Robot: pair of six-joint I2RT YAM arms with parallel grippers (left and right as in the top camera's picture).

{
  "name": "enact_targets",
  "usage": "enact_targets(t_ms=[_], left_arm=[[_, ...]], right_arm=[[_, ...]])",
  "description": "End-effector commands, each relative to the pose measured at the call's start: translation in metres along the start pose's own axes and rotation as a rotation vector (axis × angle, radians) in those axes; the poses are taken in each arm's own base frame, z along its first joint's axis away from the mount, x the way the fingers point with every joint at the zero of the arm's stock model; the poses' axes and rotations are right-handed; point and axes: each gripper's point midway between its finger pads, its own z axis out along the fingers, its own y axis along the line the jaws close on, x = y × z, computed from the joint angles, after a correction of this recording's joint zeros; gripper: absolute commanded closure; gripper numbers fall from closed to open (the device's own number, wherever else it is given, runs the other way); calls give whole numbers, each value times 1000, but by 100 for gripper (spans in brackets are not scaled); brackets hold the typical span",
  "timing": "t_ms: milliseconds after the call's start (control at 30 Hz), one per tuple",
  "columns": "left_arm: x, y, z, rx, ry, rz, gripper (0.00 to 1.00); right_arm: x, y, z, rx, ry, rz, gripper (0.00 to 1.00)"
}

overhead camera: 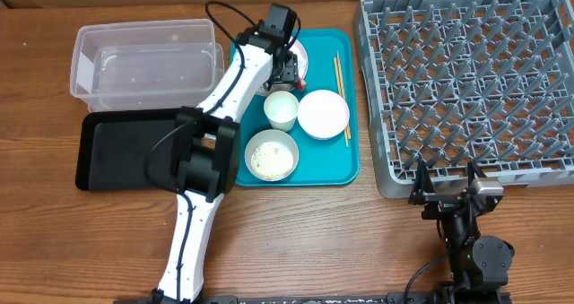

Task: Sort waste into correct bins and load items into the dishwasher
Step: 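Reach the left gripper to the red wrapper on the white plate, then grasp the red wrapper and tissue, carry them into the clear bin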

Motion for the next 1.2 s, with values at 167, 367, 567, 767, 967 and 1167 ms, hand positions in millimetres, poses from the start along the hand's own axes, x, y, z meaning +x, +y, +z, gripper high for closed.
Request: enact_targets(t_ms=[167, 367, 567, 767, 967, 1167], left_arm=[[20, 3, 24, -22, 67, 7, 74], [5, 4, 4, -18, 55, 14, 96], [-36, 2, -61, 13, -23, 5, 96], [-65, 18, -145, 45, -115, -41, 96], [-69, 63, -196, 54, -141, -184, 96], [-75, 144, -192, -16, -120, -401, 96]], right_arm=[[1, -2, 0, 4, -7, 1, 0], [1, -2, 0, 4, -7, 1, 0], [1, -2, 0, 4, -7, 1, 0], [1, -2, 0, 4, -7, 1, 0], [1, -2, 0, 4, -7, 1, 0], [1, -2, 0, 4, -7, 1, 0]])
